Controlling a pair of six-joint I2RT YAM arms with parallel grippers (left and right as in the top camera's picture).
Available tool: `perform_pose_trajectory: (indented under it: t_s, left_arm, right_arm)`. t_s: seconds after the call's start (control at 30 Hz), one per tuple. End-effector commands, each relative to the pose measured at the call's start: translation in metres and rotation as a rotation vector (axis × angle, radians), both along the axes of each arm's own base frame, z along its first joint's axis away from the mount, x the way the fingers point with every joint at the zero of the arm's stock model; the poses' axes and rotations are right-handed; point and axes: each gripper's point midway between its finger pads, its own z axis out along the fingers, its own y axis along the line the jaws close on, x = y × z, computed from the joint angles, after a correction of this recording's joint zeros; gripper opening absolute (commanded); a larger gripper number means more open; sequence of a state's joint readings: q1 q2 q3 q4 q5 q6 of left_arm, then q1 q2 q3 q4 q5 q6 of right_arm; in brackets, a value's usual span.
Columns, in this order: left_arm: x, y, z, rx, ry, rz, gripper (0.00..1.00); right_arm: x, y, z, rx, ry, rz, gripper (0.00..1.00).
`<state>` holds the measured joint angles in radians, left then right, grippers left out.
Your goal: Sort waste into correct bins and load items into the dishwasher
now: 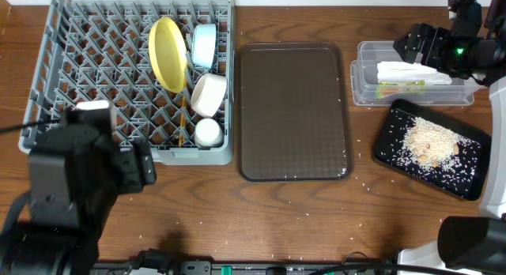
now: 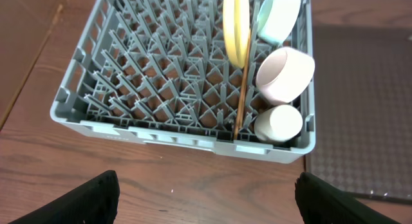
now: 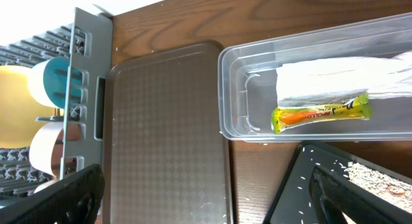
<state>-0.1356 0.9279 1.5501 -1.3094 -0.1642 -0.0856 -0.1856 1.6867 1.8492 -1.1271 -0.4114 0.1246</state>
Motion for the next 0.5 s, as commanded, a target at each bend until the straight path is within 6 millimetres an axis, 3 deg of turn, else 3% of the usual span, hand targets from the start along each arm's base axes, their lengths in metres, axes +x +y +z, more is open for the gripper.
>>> perform_pose_trajectory:
  t_s: [0.0,0.2,0.47]
  left_arm:
    - [-0.005,0.003,0.003,-0.008,-0.025,0.025,0.89]
    - [0.004,0.017,-0.004,-0.02,-0.141,0.097,0.89]
    - [0.023,0.04,-0.032,-0.013,-0.455,0.186,0.89]
  right_arm:
    - [0.0,0.002,-0.001,0.0,0.0,0.011,0.99]
    - [0.0,0.002,-0.001,0.0,0.0,0.011,0.99]
    - [0.0,0.002,-0.001,0.0,0.0,0.011,0.99]
